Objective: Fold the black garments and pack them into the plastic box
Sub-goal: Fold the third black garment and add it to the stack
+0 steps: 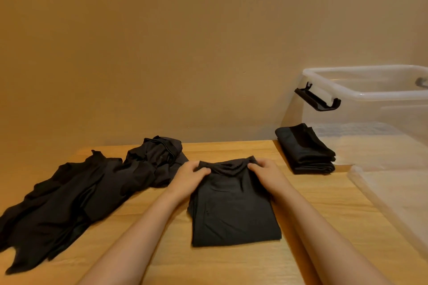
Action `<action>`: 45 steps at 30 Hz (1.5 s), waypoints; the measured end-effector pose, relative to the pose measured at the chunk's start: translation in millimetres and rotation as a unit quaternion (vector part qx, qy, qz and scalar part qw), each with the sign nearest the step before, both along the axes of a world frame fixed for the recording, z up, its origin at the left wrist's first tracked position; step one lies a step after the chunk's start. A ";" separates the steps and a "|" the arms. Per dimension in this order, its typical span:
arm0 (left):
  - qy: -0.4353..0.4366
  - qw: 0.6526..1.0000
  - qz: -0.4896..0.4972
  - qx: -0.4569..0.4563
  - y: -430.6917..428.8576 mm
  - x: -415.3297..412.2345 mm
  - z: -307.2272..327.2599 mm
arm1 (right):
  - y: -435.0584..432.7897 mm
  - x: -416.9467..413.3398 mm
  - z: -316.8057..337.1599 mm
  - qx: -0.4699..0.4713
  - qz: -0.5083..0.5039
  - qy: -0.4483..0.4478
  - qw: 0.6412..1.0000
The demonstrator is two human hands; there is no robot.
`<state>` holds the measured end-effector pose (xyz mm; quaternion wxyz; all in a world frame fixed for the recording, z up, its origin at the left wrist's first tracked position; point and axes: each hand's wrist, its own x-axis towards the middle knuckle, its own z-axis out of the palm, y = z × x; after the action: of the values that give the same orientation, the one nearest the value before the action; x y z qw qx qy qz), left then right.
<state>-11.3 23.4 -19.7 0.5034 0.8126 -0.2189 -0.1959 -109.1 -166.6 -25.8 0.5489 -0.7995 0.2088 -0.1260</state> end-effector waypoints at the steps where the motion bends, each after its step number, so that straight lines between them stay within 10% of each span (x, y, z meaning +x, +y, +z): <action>1: -0.048 0.999 0.000 0.019 1.1 -1.2 -8.4 | -1.8 1.9 -8.0 -0.008 -0.014 0.006 1.000; 5: -0.212 0.972 -0.045 0.085 8.7 -8.2 -27.3 | -1.8 0.2 -16.1 -0.049 -0.035 -0.028 0.998; 20: -0.276 0.946 -0.128 0.109 28.5 -2.5 -10.6 | 19.8 50.1 16.3 -0.252 0.052 -0.066 0.964; 26: -0.323 0.925 -0.117 0.161 32.5 -6.6 -7.2 | 26.1 97.0 1.7 -0.392 0.182 0.051 0.900; 45: -0.299 0.928 -0.124 0.186 30.9 -4.1 -9.6 | 17.5 108.7 -0.2 -0.190 0.188 0.007 0.964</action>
<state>-15.4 54.3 -29.3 0.2263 0.8788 -0.4181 -0.0417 -0.4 -149.1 -26.0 0.3990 -0.9149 0.0309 -0.0529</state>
